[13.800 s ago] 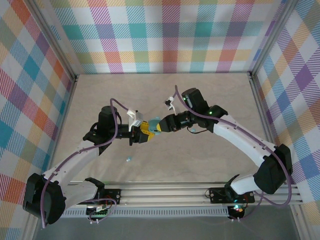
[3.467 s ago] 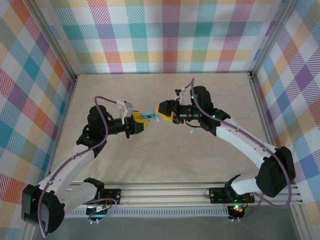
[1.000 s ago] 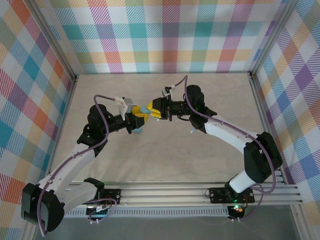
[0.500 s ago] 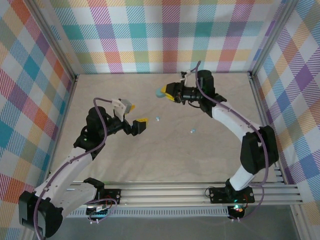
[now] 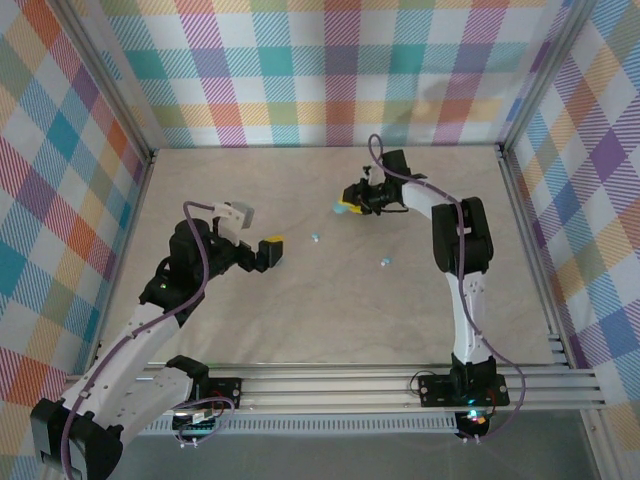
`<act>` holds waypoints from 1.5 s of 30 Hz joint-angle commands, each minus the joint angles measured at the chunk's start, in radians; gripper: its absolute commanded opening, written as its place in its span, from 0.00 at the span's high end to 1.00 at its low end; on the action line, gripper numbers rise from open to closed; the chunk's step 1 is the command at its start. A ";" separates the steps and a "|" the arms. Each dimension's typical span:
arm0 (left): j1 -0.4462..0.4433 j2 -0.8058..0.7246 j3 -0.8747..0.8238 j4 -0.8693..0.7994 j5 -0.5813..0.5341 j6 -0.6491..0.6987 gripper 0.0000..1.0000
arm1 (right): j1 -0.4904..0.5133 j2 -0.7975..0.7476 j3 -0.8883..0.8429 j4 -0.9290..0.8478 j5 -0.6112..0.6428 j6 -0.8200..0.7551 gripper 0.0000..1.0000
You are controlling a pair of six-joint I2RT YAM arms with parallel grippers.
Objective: Insert the wireless bluetooth earbuds into the charging case
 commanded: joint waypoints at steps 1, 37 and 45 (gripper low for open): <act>0.013 0.008 -0.018 -0.002 -0.123 -0.076 0.00 | 0.000 -0.006 0.063 -0.170 0.063 -0.121 0.89; 0.115 -0.047 0.091 -0.602 -0.241 -0.437 0.08 | 0.464 -0.171 -0.010 -0.129 0.345 -0.536 0.28; 0.140 -0.121 0.048 -0.662 -0.279 -0.415 0.05 | 0.545 -0.038 0.142 -0.177 0.541 -0.659 0.23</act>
